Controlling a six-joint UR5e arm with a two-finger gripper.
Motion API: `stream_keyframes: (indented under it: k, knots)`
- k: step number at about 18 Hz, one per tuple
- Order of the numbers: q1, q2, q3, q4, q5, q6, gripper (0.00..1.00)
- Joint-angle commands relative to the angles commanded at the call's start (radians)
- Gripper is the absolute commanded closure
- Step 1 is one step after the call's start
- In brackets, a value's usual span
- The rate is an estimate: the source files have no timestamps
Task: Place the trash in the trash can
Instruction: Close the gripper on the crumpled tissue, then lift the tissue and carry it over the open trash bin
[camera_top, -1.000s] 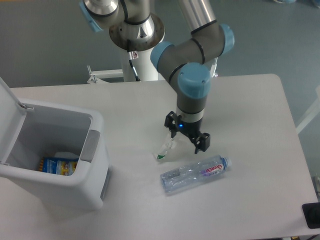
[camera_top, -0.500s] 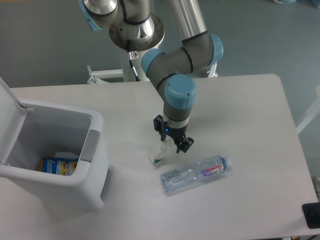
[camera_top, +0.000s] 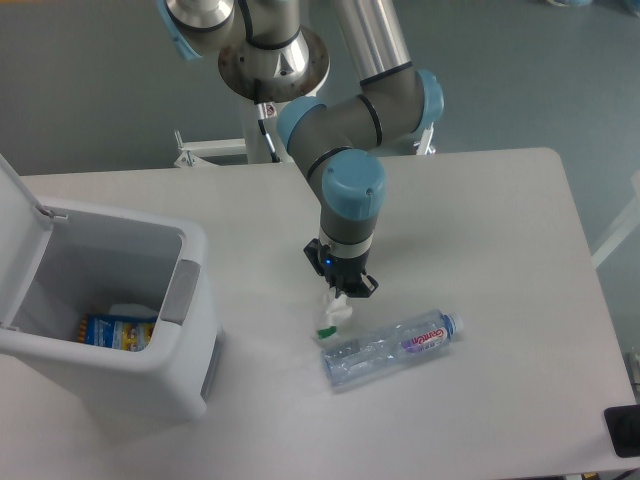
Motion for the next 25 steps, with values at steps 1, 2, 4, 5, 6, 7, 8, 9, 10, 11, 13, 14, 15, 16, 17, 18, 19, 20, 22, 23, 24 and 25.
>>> stream_keyframes:
  k: [1,2,4,5,6,7,8,9,10,11,13,14,15,16,17,18,19,20,22,23,24,25]
  knots:
    - [0.002,0.006,0.002,-0.002,0.000,-0.002,1.00]
    - [0.000,0.011,0.002,-0.006,0.000,-0.003,1.00]
    - [0.003,0.044,0.008,-0.014,0.000,-0.002,1.00]
    - [0.005,0.060,0.017,-0.020,0.000,-0.003,1.00]
    - [0.012,0.078,0.032,-0.040,-0.002,-0.012,1.00]
    - [0.023,0.089,0.058,-0.063,-0.003,-0.037,1.00]
    - [0.026,0.097,0.095,-0.086,-0.014,-0.055,1.00]
    - [0.029,0.100,0.135,-0.112,-0.037,-0.076,1.00]
    - [0.029,0.100,0.178,-0.138,-0.073,-0.110,1.00]
    - [0.031,0.100,0.222,-0.156,-0.112,-0.151,1.00]
    - [0.025,0.101,0.300,-0.181,-0.182,-0.236,1.00]
    - [0.020,0.104,0.331,-0.190,-0.207,-0.270,1.00]
    - [0.015,0.120,0.351,-0.198,-0.221,-0.294,1.00]
    - [0.011,0.138,0.360,-0.198,-0.235,-0.313,1.00]
    - [-0.001,0.155,0.367,-0.196,-0.254,-0.322,1.00]
    - [-0.014,0.170,0.371,-0.196,-0.279,-0.328,1.00]
    - [-0.021,0.189,0.373,-0.196,-0.297,-0.340,1.00]
    - [-0.031,0.213,0.373,-0.198,-0.313,-0.360,1.00]
    - [-0.061,0.252,0.370,-0.198,-0.331,-0.391,1.00]
    - [-0.087,0.268,0.368,-0.198,-0.331,-0.406,1.00]
    - [-0.115,0.278,0.368,-0.198,-0.331,-0.423,1.00]
    - [-0.144,0.285,0.365,-0.198,-0.331,-0.445,1.00]
